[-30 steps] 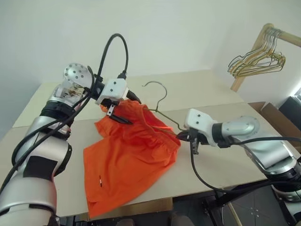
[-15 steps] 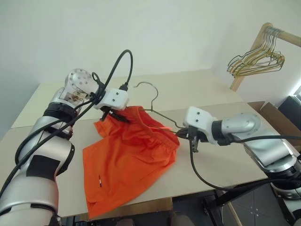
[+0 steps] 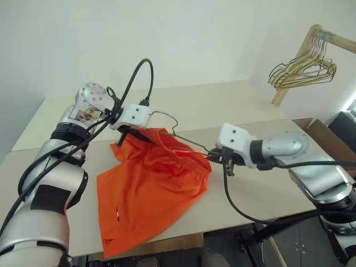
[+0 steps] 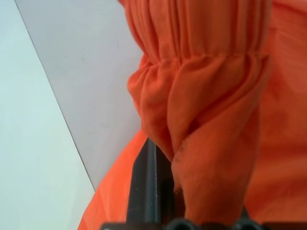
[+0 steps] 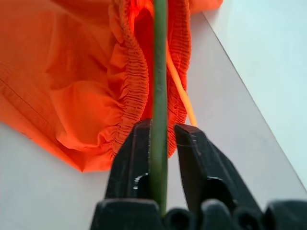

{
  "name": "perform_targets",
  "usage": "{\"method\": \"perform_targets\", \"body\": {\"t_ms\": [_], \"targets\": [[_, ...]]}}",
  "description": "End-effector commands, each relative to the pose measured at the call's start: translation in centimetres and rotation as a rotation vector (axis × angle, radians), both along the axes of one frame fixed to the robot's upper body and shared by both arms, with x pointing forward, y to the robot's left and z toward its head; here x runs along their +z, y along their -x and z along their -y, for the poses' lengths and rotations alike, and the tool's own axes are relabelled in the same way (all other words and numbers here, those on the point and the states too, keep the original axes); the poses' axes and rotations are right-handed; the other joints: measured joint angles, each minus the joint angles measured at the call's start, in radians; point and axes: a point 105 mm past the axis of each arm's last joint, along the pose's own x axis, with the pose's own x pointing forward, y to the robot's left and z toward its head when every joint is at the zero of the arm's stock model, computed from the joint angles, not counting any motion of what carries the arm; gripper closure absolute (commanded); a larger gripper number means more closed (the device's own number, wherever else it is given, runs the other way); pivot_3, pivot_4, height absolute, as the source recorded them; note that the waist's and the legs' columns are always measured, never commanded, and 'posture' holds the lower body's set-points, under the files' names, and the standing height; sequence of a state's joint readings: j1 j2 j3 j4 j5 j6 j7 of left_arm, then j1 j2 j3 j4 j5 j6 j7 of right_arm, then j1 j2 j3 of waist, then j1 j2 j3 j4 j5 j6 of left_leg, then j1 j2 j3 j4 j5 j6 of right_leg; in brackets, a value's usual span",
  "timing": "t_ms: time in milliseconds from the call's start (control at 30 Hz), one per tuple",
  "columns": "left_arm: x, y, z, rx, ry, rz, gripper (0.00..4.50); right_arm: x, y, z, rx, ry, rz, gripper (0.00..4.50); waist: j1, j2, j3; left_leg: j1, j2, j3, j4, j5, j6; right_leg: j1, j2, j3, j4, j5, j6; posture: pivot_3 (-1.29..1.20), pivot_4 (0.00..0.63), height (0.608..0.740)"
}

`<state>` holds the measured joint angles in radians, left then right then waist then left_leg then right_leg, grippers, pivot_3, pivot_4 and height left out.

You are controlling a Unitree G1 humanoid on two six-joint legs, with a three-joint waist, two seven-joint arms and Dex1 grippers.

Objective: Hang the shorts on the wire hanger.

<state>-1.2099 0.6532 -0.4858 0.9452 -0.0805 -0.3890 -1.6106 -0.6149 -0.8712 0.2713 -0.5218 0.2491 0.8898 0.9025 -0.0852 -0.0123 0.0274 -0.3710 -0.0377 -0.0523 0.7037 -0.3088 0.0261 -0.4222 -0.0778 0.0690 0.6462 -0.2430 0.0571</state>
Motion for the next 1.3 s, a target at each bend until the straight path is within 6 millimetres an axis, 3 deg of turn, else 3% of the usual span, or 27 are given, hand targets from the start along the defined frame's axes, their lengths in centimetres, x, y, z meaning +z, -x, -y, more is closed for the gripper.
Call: {"method": "perform_targets", "body": {"t_ms": [33, 233, 267, 367, 433, 533, 633, 767, 867, 1000, 1233, 1300], "targets": [[1.1, 0.1, -0.1, 0.018, 0.065, 0.009, 4.5, 2.5, 0.3, 2.1, -0.081, -0.063, 0.08, 2.22, 0.0, 0.0, 0.0, 0.0, 0.0, 0.0, 0.0, 0.0, 0.0, 0.0, 0.0, 0.0, 0.0, 0.0, 0.0, -0.13, 0.0, 0.74], [0.7, 0.3, -0.7, 0.064, 0.108, -0.029, 4.5, 4.1, 2.3, 5.0, -0.207, -0.222, 0.086, 0.22, -0.01, 0.0, 0.0, 0.0, 0.0, 0.0, 0.0, 0.0, 0.0, 0.0, 0.0, 0.0, 0.001, 0.0, 0.0, -0.13, 0.0, 0.74], [0.6, 0.4, -0.8, 0.071, 0.116, -0.038, 4.5, 4.5, 2.6, 5.5, -0.225, -0.254, 0.093, 0.05, -0.011, 0.0, 0.0, 0.0, 0.001, 0.0, 0.0, 0.0, 0.0, 0.0, 0.0, 0.0, 0.001, 0.0, 0.0, -0.13, 0.0, 0.74], [0.5, 0.3, -0.6, 0.104, 0.162, -0.07, 4.5, 5.4, 3.9, 6.9, -0.238, -0.374, 0.105, 0.05, -0.011, 0.0, 0.0, 0.001, 0.001, 0.0, 0.0, 0.0, 0.0, 0.002, 0.0, 0.001, 0.001, 0.0, 0.0, -0.13, 0.0, 0.74], [0.3, 0.5, -0.6, 0.114, 0.181, -0.094, 4.5, 5.1, 5.8, 7.2, -0.194, -0.466, 0.049, 0.05, -0.01, 0.0, 0.0, 0.001, 0.001, -0.001, 0.0, -0.001, 0.001, 0.002, 0.001, 0.0, 0.001, 0.0, 0.0, -0.14, 0.0, 0.74], [0.1, 0.7, -0.6, 0.12, 0.192, -0.105, 4.5, 1.2, 7.9, 6.7, -0.217, -0.513, -0.105, 0.05, -0.008, -0.002, -0.002, 0.001, 0.001, -0.002, 0.0, -0.001, 0.002, 0.003, 0.001, 0.0, 0.001, 0.0, 0.0, -0.13, 0.0, 0.74], [0.4, 0.7, -0.4, 0.127, 0.205, -0.108, 4.5, -2.9, 7.4, 6.0, -0.306, -0.492, -0.177, 0.05, -0.014, -0.003, -0.003, 0.001, 0.001, -0.001, 0.001, -0.001, 0.002, 0.003, 0.0, 0.001, 0.002, 0.0, 0.0, -0.14, 0.0, 0.74], [0.6, 0.6, -0.2, 0.123, 0.198, -0.103, 4.5, -8.1, 4.1, 3.2, -0.426, -0.58, -0.283, 0.05, -0.028, -0.005, -0.009, 0.007, 0.002, 0.003, 0.002, -0.001, 0.002, 0.005, 0.001, 0.005, 0.0, 0.0, 0.0, -0.12, 0.0, 0.74], [0.8, 0.6, 0.0, 0.118, 0.192, -0.098, 4.5, -9.1, 2.9, 1.4, -0.416, -0.624, -0.318, 0.05, -0.03, -0.003, -0.009, 0.012, 0.002, 0.002, -0.002, -0.001, 0.002, 0.008, 0.001, 0.004, 0.0, -0.002, -0.001, -0.12, 0.0, 0.74], [1.0, 0.6, -0.1, 0.117, 0.187, -0.092, 4.5, -10.4, 1.7, 0.3, -0.419, -0.666, -0.372, 0.05, -0.034, -0.003, -0.01, 0.005, 0.001, 0.0, -0.002, 0.0, -0.001, 0.001, 0.0, 0.003, 0.004, -0.002, -0.001, -0.09, 0.0, 0.74], [1.2, 0.6, -0.4, 0.126, 0.179, -0.086, 4.5, -9.9, 1.1, -1.7, -0.333, -0.753, -0.443, 0.05, -0.035, -0.004, -0.01, 0.004, 0.0, -0.001, -0.001, 0.001, -0.001, 0.001, -0.001, 0.002, 0.003, -0.002, -0.001, -0.08, 0.0, 0.74], [1.2, 0.6, -0.5, 0.128, 0.179, -0.084, 4.5, -9.9, 0.9, -2.4, -0.314, -0.776, -0.465, 0.42, -0.037, -0.004, -0.01, 0.005, 0.0, -0.001, -0.001, 0.001, -0.001, 0.001, 0.0, 0.002, 0.003, -0.002, -0.001, -0.07, 0.0, 0.74]]}}
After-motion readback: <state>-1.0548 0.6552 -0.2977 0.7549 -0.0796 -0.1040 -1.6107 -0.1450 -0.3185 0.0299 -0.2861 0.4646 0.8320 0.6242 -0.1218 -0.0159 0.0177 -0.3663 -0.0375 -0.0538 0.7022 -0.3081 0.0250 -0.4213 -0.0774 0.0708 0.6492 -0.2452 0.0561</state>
